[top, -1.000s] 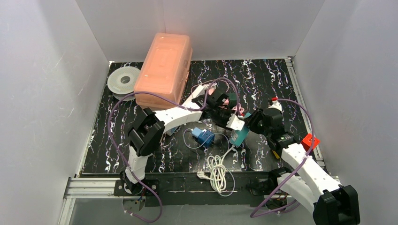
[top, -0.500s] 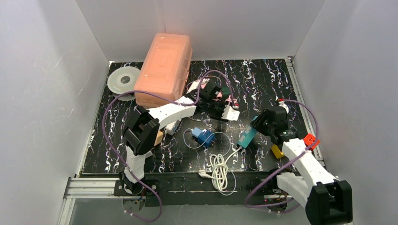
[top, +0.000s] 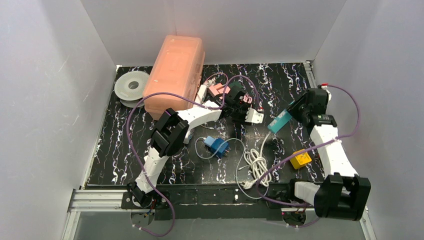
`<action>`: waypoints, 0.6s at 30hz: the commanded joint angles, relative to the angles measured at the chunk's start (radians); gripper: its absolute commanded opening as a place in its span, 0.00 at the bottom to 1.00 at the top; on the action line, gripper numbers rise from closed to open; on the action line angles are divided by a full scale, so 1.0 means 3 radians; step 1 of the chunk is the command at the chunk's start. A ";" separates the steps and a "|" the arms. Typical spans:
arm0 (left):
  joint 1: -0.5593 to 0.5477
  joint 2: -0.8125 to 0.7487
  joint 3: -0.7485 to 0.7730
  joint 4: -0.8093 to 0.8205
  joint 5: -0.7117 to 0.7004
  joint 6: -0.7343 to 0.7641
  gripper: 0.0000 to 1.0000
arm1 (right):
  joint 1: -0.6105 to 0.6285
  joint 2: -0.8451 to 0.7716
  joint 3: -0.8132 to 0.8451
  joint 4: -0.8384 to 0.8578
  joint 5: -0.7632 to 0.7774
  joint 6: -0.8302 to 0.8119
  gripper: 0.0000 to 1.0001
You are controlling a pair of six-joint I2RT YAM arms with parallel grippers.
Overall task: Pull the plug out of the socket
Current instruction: Remove the plug from the socket, then place the socket at the center of the board.
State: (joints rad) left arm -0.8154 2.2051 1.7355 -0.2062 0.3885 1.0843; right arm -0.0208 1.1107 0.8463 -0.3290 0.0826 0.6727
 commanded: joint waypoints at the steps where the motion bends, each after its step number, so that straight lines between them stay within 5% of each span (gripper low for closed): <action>1: 0.0019 -0.0114 0.0205 -0.0074 -0.0145 -0.0085 0.60 | -0.0269 0.0419 0.0597 -0.0041 0.0045 -0.0038 0.01; 6: 0.0005 -0.0267 -0.0071 0.0090 -0.0216 -0.0026 0.98 | -0.0321 0.0951 0.1162 -0.0096 0.0390 -0.0138 0.01; 18: 0.0067 -0.0999 -0.0089 -0.0376 -0.0615 -0.0480 0.98 | -0.0681 0.1850 0.2399 -0.0639 0.0979 -0.0162 0.01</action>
State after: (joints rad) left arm -0.8131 2.0613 1.6672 -0.2031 0.2581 1.0260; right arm -0.1867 1.6146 1.4460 -0.4824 0.3058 0.6106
